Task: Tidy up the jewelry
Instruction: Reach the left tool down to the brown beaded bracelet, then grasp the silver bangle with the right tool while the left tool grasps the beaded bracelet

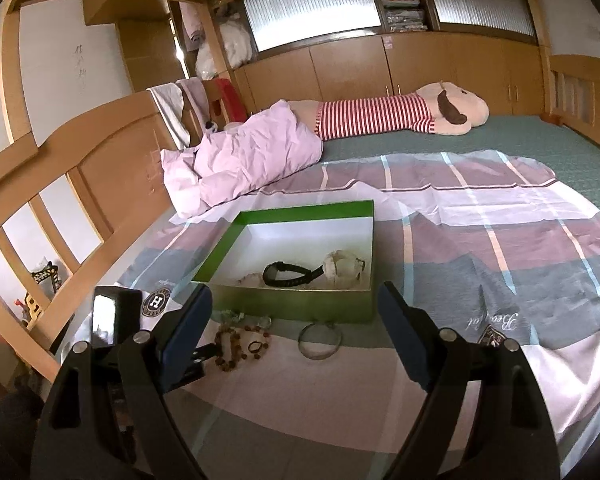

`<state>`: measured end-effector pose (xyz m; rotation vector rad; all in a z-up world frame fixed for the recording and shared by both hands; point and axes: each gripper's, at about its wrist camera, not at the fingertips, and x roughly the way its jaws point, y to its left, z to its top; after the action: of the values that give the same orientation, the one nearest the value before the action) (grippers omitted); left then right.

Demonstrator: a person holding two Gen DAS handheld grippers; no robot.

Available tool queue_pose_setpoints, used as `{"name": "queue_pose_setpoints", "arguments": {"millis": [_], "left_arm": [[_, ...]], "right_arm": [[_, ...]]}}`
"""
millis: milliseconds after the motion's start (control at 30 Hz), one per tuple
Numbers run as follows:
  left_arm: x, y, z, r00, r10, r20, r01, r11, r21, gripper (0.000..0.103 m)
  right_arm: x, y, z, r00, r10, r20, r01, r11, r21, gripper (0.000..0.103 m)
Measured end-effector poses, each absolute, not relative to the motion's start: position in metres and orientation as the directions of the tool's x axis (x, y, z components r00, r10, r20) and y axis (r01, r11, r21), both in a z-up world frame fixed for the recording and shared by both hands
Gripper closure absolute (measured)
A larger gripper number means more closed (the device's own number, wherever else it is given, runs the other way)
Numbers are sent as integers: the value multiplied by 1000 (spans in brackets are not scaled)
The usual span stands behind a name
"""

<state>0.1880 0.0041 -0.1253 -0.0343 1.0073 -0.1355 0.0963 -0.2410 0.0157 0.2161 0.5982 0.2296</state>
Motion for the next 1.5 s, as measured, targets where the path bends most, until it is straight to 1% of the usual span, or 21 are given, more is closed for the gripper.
{"name": "queue_pose_setpoints", "arguments": {"millis": [133,233,367,433,467,500,700,867,1067,1167,1233,1367,1500], "left_arm": [[201,0,-143,487,-107,-867,71,994,-83,61],[208,0,-153,463,-87,-882,41,996,-76,61],[212,-4,-157,472,-64,-880,35,998,-54,61],[213,-2,-156,480,-62,-875,25,998,-57,69],[213,-2,-155,482,-59,-874,24,998,-53,82],[212,-3,-154,485,-59,-873,30,998,-51,92],[202,-3,-141,515,-73,-854,86,996,-34,92],[178,2,-93,599,-120,-792,115,991,-64,92],[127,20,-17,728,-213,-652,192,976,-104,92],[119,28,8,762,-239,-602,211,970,-118,92],[113,31,19,784,-238,-573,218,970,-105,92],[114,37,24,778,-269,-568,236,963,-132,92],[117,38,20,761,-289,-581,250,957,-149,92]], "right_arm": [[103,-243,8,781,281,-558,-150,951,270,20],[104,-243,3,768,284,-574,-151,951,268,20],[104,-244,3,762,288,-580,-158,951,264,20],[104,-243,1,755,290,-588,-162,951,262,20],[104,-242,0,752,289,-592,-162,952,259,20],[105,-241,-2,749,287,-597,-163,954,254,20],[112,-238,-13,729,265,-631,-150,962,230,20],[119,-231,-29,704,240,-669,-139,969,202,20],[132,-214,-57,658,199,-726,-132,980,149,20],[144,-204,-80,621,178,-763,-119,984,133,20],[156,-196,-98,593,153,-790,-111,988,108,20],[177,-181,-129,548,84,-832,-99,994,35,20],[194,-171,-147,518,59,-854,-94,996,11,20]]}}
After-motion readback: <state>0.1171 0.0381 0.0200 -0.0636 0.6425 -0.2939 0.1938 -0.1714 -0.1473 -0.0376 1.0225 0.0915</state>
